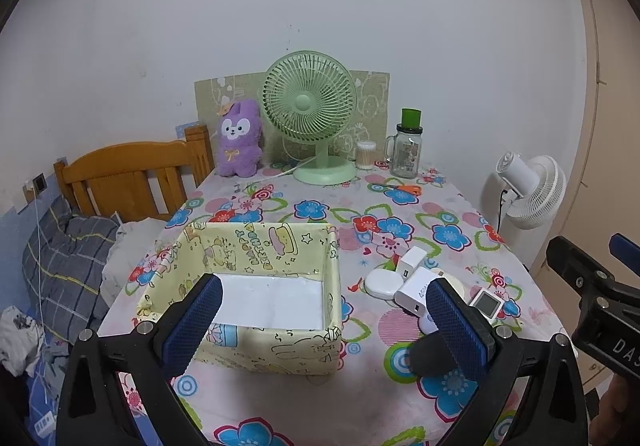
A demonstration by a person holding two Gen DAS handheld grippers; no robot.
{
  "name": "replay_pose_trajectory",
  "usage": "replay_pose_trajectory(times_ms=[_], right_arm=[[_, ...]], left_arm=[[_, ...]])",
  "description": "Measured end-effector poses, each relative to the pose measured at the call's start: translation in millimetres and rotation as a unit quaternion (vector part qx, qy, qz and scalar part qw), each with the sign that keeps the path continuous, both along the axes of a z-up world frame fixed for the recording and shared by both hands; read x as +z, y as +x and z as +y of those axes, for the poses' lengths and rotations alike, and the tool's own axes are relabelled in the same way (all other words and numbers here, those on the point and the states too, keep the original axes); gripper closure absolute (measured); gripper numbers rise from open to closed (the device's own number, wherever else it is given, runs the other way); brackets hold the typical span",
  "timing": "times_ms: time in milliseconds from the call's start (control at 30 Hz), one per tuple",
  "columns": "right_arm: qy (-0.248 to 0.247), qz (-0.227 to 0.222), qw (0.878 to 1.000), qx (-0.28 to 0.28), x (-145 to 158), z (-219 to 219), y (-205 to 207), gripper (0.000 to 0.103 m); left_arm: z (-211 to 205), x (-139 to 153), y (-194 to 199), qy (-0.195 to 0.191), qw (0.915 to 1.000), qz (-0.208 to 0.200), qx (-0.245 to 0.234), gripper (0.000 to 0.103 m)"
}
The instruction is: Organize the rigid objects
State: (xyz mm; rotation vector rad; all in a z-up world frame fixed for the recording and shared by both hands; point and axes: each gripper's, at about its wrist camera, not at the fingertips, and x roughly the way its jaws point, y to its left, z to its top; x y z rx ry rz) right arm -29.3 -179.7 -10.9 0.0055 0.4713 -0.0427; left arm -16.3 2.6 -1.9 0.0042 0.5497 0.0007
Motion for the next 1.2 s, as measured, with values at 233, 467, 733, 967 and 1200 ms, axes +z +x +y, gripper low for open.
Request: replay_pose_trajectory(times_ms=[233, 467, 733, 967, 1200], right_arm=[[-0.003, 0.009, 1.0, -0.002, -5, -1, 1, 0.0], [-0.001, 0.018, 1.0, -0.011, -10, -5, 3, 0.0], [-0.005, 0.022, 1.0, -0.021, -12, -9, 8, 0.0], [0.0, 0.022, 0.999, -0.022, -12, -9, 11, 0.0], [0.001, 0.025, 1.0, -0.018, -12, -8, 13, 0.0]], left_arm=[[-2, -4, 0, 0.001, 1.0, 0.004, 0.0, 0.0], [-3, -7, 2, 0.001, 1.0, 0.008, -0.005, 0.0], [-8, -10, 8, -0.008, 0.9997, 0.015, -0.017, 0.0], [-8, -10, 12, -0.002, 0.9997, 0.018, -0.014, 0.0], [-9, -11, 13, 0.0, 0.9997, 0.021, -0.013, 0.0]])
